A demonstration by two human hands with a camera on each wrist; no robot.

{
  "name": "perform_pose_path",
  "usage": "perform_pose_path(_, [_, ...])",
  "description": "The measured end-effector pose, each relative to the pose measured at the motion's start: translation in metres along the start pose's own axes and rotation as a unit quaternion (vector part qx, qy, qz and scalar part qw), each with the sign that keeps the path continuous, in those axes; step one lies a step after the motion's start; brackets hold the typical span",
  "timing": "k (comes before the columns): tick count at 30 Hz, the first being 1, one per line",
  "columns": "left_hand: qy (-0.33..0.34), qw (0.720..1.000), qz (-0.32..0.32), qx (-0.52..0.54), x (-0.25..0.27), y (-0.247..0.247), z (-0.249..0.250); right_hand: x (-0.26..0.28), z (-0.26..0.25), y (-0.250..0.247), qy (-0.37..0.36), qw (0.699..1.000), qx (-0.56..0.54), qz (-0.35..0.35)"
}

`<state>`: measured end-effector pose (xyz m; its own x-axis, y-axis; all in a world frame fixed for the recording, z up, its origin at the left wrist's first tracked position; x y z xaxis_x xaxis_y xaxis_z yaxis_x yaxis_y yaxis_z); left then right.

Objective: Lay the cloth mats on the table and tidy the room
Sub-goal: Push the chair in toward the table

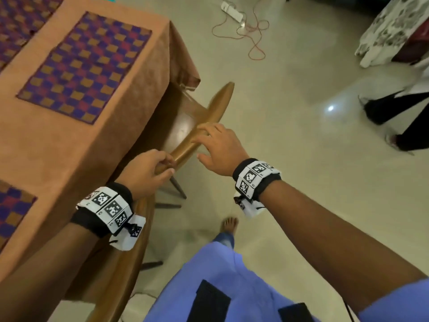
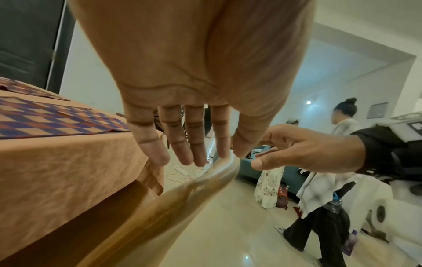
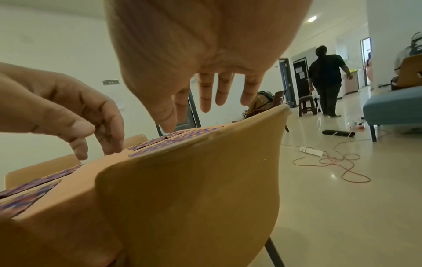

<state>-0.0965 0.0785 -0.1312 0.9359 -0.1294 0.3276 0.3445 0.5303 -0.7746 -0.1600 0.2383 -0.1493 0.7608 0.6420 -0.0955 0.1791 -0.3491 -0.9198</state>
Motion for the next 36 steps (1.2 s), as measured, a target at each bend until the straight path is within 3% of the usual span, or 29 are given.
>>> perform_pose_path(7, [-0.067,0.995,-0.062,-0.041,-0.106,0.010,0.034,-0.058,0.105,-0.026,0.008,0.995,-0.032,-0.091])
perform_pose_path(12, [-0.096,0.994,-0.033,-0.029,-0.178,0.016,0.061,-0.102,0.155,-0.032,-0.109,0.983,-0.043,-0.143])
perform_pose_path(16, [-0.124,0.992,-0.013,-0.006,-0.244,0.011,0.084,-0.144,0.194,-0.030,-0.197,0.954,-0.048,-0.220])
perform_pose_path(20, [-0.177,0.982,-0.016,0.062,-0.296,-0.001,0.099,-0.187,0.240,-0.043,-0.213,0.933,-0.057,-0.284])
perform_pose_path(24, [-0.246,0.961,0.028,0.121,-0.344,-0.024,0.104,-0.243,0.296,-0.061,-0.231,0.914,-0.053,-0.329])
perform_pose_path(29, [-0.314,0.928,0.100,0.173,-0.392,-0.056,0.072,-0.342,0.338,-0.060,-0.250,0.901,-0.033,-0.352])
perform_pose_path(33, [-0.344,0.907,0.176,0.167,-0.436,-0.092,0.038,-0.432,0.335,-0.051,-0.308,0.883,-0.012,-0.355])
perform_pose_path(36, [-0.380,0.870,0.254,0.184,-0.463,-0.120,-0.001,-0.510,0.315,-0.040,-0.352,0.869,-0.004,-0.349])
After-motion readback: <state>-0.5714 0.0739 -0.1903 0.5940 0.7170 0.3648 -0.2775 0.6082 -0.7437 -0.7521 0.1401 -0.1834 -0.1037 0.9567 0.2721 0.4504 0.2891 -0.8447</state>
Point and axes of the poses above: each hand's wrist, its own x-axis away from the middle knuckle, its own y-axis out of the palm, z = x × y, the point moved 7 cm from there along -x, towards the middle knuckle, and after that the axes turned 4 degrees about -y, right-handed, at the moved point
